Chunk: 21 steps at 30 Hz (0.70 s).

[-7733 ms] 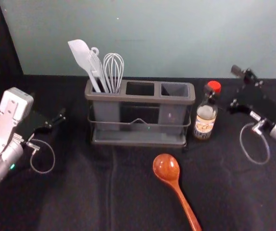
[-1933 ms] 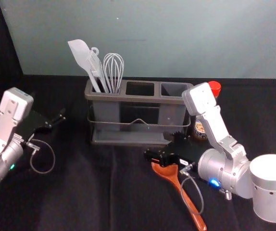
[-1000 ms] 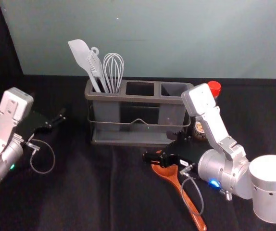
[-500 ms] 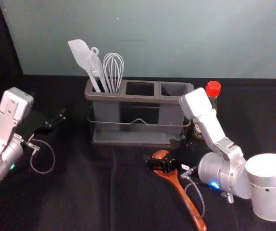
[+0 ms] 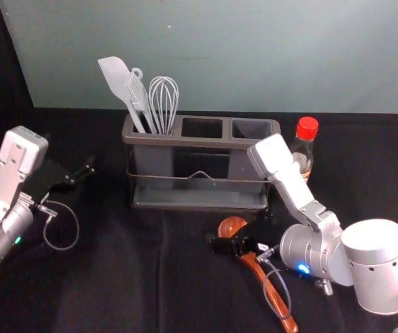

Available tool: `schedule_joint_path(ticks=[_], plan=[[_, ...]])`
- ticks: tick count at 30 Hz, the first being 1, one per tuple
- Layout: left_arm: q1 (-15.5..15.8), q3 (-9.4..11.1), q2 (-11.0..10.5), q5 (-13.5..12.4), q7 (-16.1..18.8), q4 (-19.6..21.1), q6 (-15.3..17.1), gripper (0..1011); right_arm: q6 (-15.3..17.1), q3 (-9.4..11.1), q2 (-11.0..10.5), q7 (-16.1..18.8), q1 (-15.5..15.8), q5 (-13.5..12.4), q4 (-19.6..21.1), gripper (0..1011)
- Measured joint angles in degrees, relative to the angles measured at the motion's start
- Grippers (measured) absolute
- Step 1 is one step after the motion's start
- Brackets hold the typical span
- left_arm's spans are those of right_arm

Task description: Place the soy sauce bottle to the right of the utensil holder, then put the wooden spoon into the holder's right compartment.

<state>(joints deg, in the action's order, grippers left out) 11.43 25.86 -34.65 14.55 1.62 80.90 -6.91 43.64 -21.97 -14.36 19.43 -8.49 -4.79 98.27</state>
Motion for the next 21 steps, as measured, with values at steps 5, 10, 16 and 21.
schedule_joint_path(ticks=[5, 10, 16, 21], plan=[[0.0, 0.0, 0.0, 0.0, 0.0, 0.0, 0.0, 1005, 0.66, -0.01, 0.44, 0.04, -0.2, 0.99, -0.66, 1002], [0.0, 0.0, 0.0, 0.0, 0.0, 0.0, 0.0, 1005, 1.1, 0.21, 0.74, 0.02, -0.23, 1.77, -0.84, 1003], [0.0, 0.0, 0.0, 0.0, 0.0, 0.0, 0.0, 1005, 1.56, 0.55, 1.02, 0.05, -0.12, 2.74, -0.72, 1003], [0.0, 0.0, 0.0, 0.0, 0.0, 0.0, 0.0, 1005, 1.8, 0.74, 1.25, 0.46, -0.16, 3.51, -0.73, 1003]])
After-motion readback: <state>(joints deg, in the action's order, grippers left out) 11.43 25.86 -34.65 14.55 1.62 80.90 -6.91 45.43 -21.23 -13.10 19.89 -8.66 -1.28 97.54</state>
